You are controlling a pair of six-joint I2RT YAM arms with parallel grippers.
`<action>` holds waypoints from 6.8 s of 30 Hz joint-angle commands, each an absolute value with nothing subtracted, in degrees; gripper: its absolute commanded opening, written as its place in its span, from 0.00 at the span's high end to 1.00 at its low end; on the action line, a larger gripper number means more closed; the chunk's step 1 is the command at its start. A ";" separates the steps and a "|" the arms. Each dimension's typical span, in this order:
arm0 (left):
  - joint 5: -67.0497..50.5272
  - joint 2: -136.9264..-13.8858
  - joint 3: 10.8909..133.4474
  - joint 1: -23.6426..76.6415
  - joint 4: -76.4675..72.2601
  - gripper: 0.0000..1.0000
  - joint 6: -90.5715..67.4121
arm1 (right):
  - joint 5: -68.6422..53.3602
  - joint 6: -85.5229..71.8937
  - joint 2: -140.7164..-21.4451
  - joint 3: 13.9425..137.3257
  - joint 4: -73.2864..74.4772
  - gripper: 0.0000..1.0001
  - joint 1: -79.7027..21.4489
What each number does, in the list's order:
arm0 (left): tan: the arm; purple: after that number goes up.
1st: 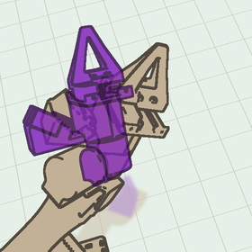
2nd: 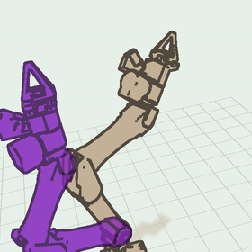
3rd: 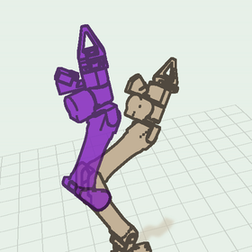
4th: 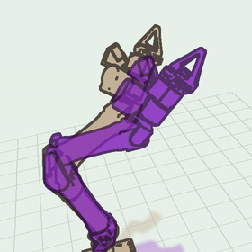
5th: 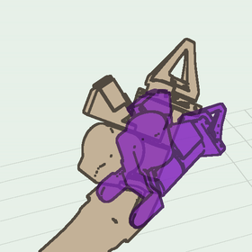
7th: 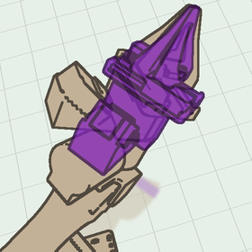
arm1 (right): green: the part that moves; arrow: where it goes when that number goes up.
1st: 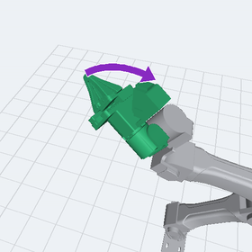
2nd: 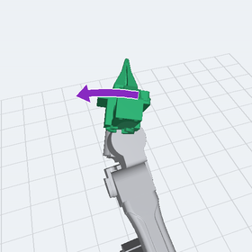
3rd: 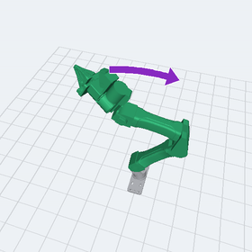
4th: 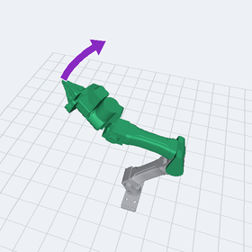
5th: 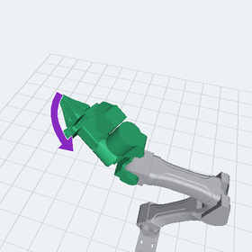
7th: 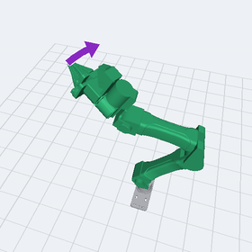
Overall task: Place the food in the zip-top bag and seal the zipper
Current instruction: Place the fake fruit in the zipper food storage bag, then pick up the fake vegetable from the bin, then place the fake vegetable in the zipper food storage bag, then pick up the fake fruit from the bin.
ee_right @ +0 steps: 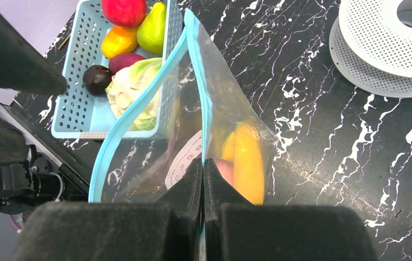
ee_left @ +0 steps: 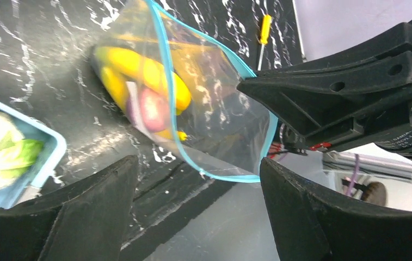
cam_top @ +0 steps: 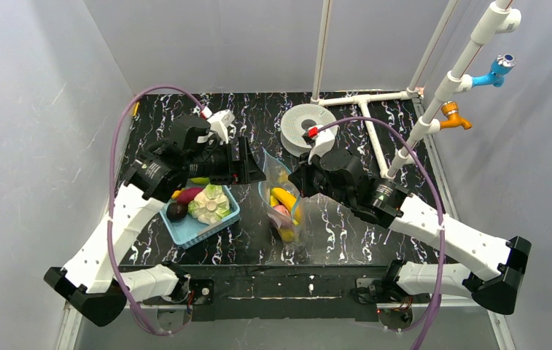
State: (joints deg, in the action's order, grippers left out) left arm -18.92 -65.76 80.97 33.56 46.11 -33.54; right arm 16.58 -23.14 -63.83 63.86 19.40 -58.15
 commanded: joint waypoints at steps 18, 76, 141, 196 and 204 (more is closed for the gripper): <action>25.73 -60.35 73.81 30.01 58.89 0.02 -26.83 | 23.47 -22.53 -64.98 70.18 27.25 0.99 -58.45; 10.95 -77.69 46.58 -4.51 37.70 0.36 -45.72 | 22.24 -21.54 -62.05 67.15 23.50 0.99 -58.45; -35.90 -62.68 63.22 44.30 19.40 0.43 -32.61 | 19.32 -24.18 -62.58 67.78 23.05 0.99 -58.45; 42.18 -43.44 61.13 44.71 41.50 0.02 -26.54 | 19.46 -24.13 -61.74 66.07 22.78 0.99 -58.45; 33.75 -45.08 56.99 26.03 38.70 0.02 -22.46 | 19.43 -24.22 -61.98 66.43 22.93 0.99 -58.45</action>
State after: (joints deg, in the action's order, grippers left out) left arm 37.82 -43.07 58.48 38.13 39.48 -24.58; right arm 18.55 -23.83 -63.42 66.48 25.56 -58.15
